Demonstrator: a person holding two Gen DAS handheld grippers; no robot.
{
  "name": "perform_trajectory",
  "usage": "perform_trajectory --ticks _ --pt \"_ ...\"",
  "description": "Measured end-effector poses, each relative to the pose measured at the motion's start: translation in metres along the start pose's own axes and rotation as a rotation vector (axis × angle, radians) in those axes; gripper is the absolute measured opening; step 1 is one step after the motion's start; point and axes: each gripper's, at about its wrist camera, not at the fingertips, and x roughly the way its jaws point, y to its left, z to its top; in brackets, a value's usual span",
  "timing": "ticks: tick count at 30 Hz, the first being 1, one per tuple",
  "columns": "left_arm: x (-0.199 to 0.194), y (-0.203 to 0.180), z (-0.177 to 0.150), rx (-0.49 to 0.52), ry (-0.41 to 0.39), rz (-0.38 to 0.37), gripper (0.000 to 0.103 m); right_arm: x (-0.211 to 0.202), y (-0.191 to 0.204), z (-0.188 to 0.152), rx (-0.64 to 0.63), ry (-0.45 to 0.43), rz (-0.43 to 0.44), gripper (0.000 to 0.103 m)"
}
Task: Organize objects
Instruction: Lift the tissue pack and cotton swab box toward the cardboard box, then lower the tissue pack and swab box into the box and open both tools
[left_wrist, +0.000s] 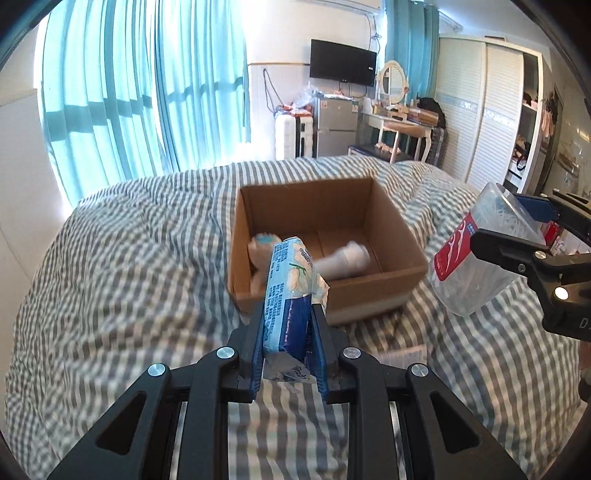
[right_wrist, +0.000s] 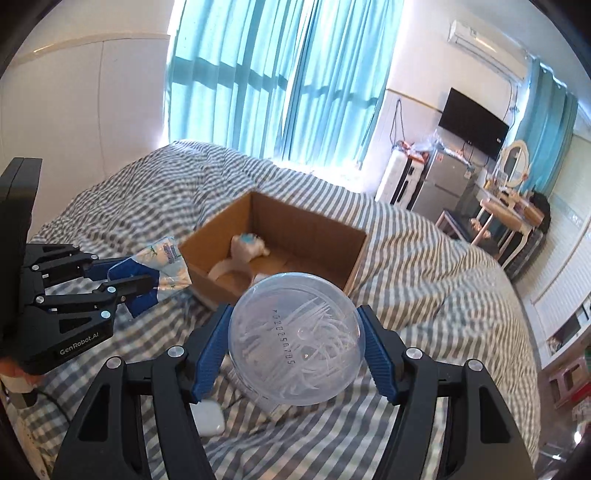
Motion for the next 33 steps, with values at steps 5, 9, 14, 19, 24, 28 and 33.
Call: perform_trajectory --ticks 5,9,14,19,24,28,33 --pt "0.018 0.008 0.028 0.008 -0.021 0.014 0.022 0.020 -0.011 0.029 0.001 -0.025 -0.004 0.067" --pt "0.042 0.013 0.049 0.008 -0.015 0.008 0.022 0.041 -0.019 0.047 0.013 -0.030 0.000 0.067" --pt "0.078 0.011 0.075 0.031 -0.009 0.009 0.022 0.079 -0.030 0.067 0.024 -0.030 0.001 0.067" --pt "0.118 0.008 0.097 0.056 0.000 -0.023 0.022 0.121 -0.041 0.083 0.043 -0.026 0.017 0.067" --pt "0.149 0.008 0.101 0.105 0.011 -0.054 0.022 0.160 -0.052 0.089 0.053 -0.005 0.030 0.067" --pt "0.167 0.005 0.094 0.122 0.037 -0.076 0.022 0.186 -0.054 0.083 0.049 0.023 0.032 0.067" --pt "0.179 0.003 0.086 0.128 0.075 -0.095 0.022 0.204 -0.057 0.073 0.055 0.049 0.046 0.067"
